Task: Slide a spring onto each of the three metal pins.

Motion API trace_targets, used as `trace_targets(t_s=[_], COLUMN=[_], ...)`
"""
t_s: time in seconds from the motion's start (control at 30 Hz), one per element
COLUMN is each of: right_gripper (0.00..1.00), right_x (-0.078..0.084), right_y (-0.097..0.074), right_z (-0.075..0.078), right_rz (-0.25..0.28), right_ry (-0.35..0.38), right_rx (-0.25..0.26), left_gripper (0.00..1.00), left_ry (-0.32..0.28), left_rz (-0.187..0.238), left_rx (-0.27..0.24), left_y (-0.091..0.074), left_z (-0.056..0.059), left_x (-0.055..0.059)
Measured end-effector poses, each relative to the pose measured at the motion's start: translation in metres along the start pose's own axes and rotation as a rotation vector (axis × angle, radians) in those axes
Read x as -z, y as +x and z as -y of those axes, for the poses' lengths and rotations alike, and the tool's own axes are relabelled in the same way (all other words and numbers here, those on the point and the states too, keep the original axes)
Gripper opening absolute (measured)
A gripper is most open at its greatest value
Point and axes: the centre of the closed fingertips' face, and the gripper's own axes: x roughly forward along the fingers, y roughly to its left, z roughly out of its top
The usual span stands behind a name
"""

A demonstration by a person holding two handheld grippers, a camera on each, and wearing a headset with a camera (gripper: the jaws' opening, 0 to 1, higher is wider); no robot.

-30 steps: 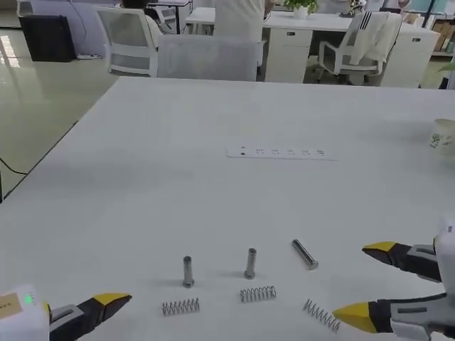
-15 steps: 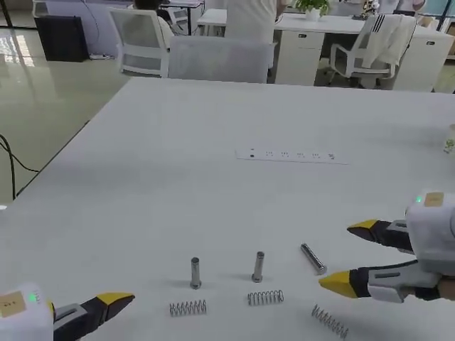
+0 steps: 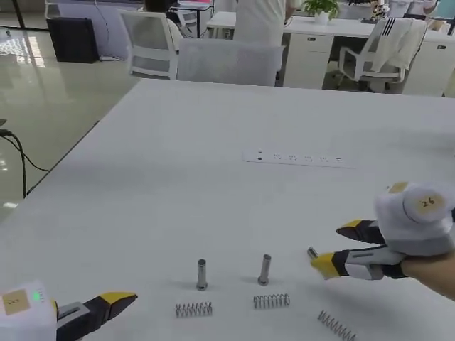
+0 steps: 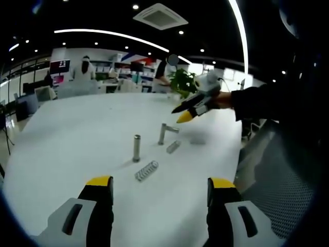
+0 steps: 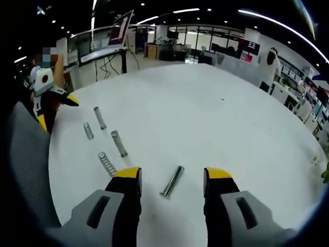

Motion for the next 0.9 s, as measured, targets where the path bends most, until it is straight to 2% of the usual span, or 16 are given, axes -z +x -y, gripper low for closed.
trace_targets(t_s=[0.23, 0.6, 0.9], right_gripper=[0.39, 0.28, 0.19], right_x=[0.004, 0.012, 0.017], right_y=[0.012, 0.029, 0.039], right_z=[0.009, 0.009, 0.011], right_rz=[-0.043, -0.106, -0.155], right_ry=[0.04, 0.099, 0.116], right_rx=[0.047, 0.08, 0.111], left_gripper=[0.7, 0.69, 0.68], left_ry=[-0.001, -0.006, -0.005], left_rz=[-0.003, -0.011, -0.021], left_rx=[0.002, 0.004, 0.006], left_y=[0.001, 0.001, 0.001], left_z=[-0.001, -0.002, -0.002], left_x=[0.001, 0.003, 0.007])
